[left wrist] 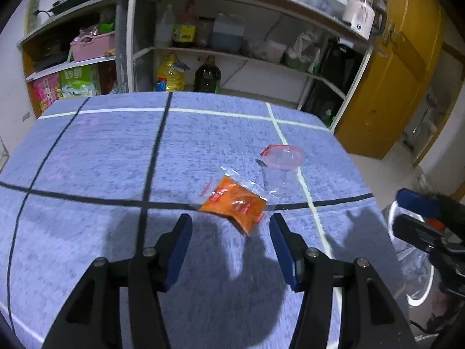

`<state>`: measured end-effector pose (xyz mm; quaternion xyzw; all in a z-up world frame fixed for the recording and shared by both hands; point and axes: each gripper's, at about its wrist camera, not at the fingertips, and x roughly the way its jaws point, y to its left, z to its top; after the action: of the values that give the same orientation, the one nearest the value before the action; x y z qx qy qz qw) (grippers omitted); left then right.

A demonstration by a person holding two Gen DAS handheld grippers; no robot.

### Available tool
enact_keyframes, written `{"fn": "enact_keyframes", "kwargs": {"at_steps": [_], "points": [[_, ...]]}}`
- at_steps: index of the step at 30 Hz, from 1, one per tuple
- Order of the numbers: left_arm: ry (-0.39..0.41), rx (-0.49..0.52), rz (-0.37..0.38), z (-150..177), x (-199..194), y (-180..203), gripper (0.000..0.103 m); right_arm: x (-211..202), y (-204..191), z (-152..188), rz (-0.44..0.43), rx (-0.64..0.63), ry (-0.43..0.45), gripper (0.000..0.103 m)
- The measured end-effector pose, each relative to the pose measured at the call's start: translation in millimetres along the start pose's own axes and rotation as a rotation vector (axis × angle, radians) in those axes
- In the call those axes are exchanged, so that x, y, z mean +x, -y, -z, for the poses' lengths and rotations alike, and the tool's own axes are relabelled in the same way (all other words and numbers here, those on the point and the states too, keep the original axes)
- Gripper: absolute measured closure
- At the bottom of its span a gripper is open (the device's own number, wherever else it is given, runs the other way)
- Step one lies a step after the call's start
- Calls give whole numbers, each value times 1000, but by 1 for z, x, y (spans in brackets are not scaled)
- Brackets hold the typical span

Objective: Collect trash
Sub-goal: 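Grasp the orange sachet with the left tool while the right tool grasps the clear cup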

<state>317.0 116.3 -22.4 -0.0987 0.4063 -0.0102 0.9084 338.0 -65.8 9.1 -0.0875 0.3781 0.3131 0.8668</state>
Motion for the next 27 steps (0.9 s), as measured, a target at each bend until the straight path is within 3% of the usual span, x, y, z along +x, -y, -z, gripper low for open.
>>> {"fn": "enact_keyframes", "kwargs": {"at_steps": [7,9,10,11,16,27], "points": [[-18,5,-49,-6,22,9,46,1,15,3,13,28,-6,56],[-14,-2,-67,-7,22,9,57,1,16,3,17,32,-9,56],[-13,-4,-71,-8,22,9,72,2,17,3,17,32,-10,56],[-13,-5,-66,-8,22,9,79,2,17,3,17,33,-11,56],[1,20,-64,-6,18,12,93,0,13,3,25,31,-17,56],[63,49,-25,1,-27,7,97,7,0,-6,31,53,-34,56]]}}
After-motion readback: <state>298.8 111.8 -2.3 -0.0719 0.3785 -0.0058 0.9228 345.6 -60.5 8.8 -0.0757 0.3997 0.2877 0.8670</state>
